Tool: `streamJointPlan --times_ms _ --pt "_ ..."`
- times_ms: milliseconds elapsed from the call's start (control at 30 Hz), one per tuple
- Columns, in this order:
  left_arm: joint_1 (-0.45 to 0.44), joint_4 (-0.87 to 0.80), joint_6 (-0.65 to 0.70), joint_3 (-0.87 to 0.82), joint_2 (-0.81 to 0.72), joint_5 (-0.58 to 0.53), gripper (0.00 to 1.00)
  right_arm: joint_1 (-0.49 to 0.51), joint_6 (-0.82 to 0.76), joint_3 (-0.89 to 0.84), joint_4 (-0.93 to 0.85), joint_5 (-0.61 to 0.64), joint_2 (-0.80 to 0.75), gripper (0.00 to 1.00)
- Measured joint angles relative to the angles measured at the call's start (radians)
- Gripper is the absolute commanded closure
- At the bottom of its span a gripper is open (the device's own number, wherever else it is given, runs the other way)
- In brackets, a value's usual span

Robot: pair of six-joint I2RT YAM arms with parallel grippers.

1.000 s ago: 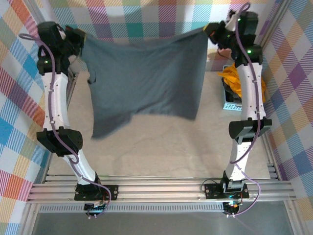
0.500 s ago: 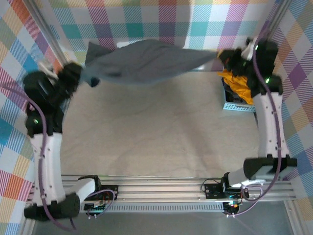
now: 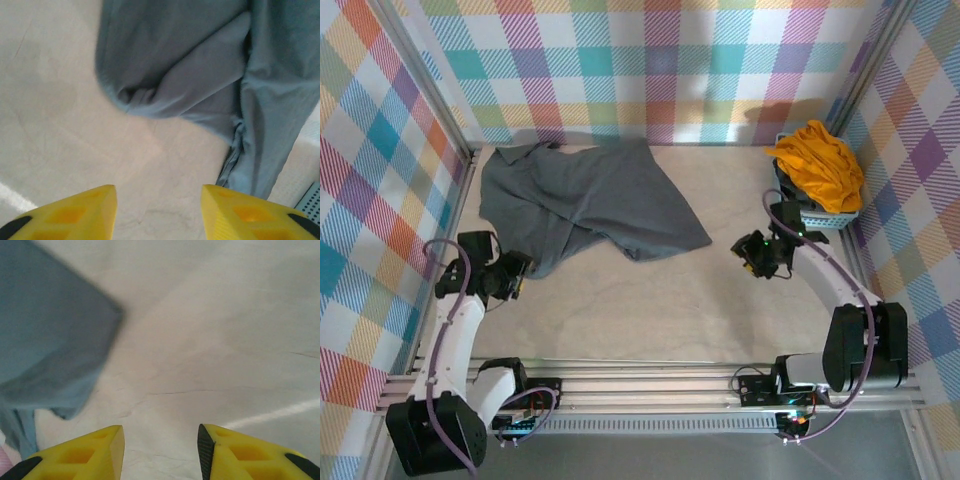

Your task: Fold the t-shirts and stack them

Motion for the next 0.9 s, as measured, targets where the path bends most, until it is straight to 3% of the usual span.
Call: streamJointPlan --times_ms 167,333,533,667,900 --pt "0.002 0.064 0.027 0.143 0.277 -0.005 0.69 0.185 -0.031 0.277 0.082 -0.01 0.28 0.64" --pt "0.002 0.132 0.01 0.167 0.516 0.0 0.69 0.244 -0.04 0.466 0.105 -0.06 0.561 0.64" --pt "-0.003 0.189 0.005 0.222 0.684 -0.005 0.69 0.198 -0.064 0.679 0.01 -0.052 0.792 0.64" --pt "-0.003 0.195 0.006 0.226 0.722 -0.031 0.71 0.142 -0.067 0.71 -0.043 -0.055 0.811 0.64" --pt "0.022 0.242 -0.006 0.036 0.578 -0.026 0.71 0.021 -0.077 0.61 -0.061 -0.083 0.754 0.67"
